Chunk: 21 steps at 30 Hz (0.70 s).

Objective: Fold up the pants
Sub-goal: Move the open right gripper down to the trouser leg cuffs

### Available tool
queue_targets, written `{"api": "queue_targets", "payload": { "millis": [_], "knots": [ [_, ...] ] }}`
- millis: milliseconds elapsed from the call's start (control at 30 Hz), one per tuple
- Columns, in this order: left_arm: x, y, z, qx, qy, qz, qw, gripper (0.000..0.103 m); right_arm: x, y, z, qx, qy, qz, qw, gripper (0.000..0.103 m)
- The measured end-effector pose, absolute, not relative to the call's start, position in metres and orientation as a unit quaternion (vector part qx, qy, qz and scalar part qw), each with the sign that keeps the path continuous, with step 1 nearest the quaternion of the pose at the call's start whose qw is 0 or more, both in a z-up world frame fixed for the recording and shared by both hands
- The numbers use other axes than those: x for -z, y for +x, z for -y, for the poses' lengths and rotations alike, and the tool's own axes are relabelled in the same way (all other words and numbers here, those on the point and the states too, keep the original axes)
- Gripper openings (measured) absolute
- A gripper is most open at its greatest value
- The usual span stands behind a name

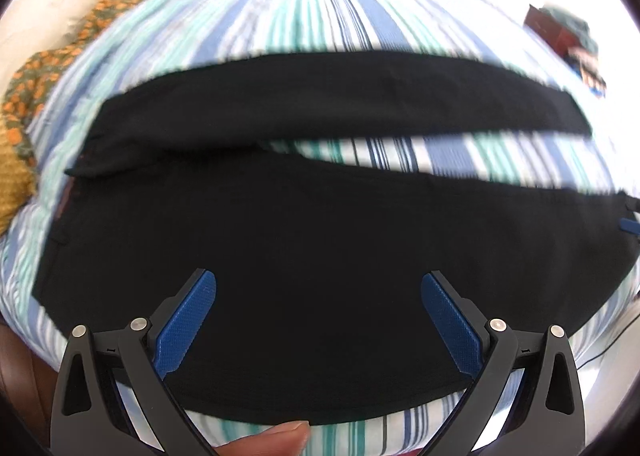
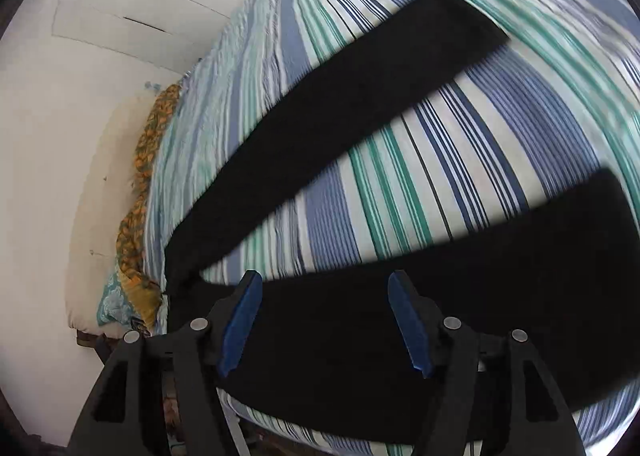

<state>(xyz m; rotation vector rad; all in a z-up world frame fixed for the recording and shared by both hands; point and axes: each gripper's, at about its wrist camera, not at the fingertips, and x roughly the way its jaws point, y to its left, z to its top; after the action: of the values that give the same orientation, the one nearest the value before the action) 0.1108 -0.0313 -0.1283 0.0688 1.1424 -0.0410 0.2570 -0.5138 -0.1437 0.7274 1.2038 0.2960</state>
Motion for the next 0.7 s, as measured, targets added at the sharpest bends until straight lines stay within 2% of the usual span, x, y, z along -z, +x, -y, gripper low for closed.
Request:
{"api": "queue_targets", "payload": {
  "millis": [67, 133, 200, 233, 467, 700],
  "knots": [
    [0.159, 0.106, 0.041, 0.028, 0.055, -0.577, 0.814, 0.102, 0.166, 0.227, 0.532, -0.043, 0.299, -0.582, 0.755, 0.064],
    [0.17, 0.091, 0.041, 0.031, 0.061, -0.587, 0.806, 0.102, 0.167, 0.201, 0.556, 0.028, 0.292, -0.571, 0.767, 0.055],
    [0.161, 0.078, 0.034, 0.029, 0.046, -0.579, 0.814, 0.102, 0.15, 0.184, 0.565, 0.06, 0.282, -0.55, 0.784, 0.058],
    [0.155, 0.073, 0.028, 0.028, 0.034, -0.576, 0.816, 0.102, 0.139, 0.182, 0.562, 0.068, 0.262, -0.543, 0.795, 0.062],
    [0.129, 0.083, -0.018, -0.015, 0.008, -0.541, 0.841, 0.103, 0.092, 0.182, 0.468, -0.042, 0.208, -0.504, 0.837, 0.07],
    [0.165, 0.089, -0.061, -0.079, -0.009, -0.558, 0.826, 0.103, 0.14, 0.199, 0.349, -0.137, 0.209, -0.531, 0.81, 0.072]
  ]
}}
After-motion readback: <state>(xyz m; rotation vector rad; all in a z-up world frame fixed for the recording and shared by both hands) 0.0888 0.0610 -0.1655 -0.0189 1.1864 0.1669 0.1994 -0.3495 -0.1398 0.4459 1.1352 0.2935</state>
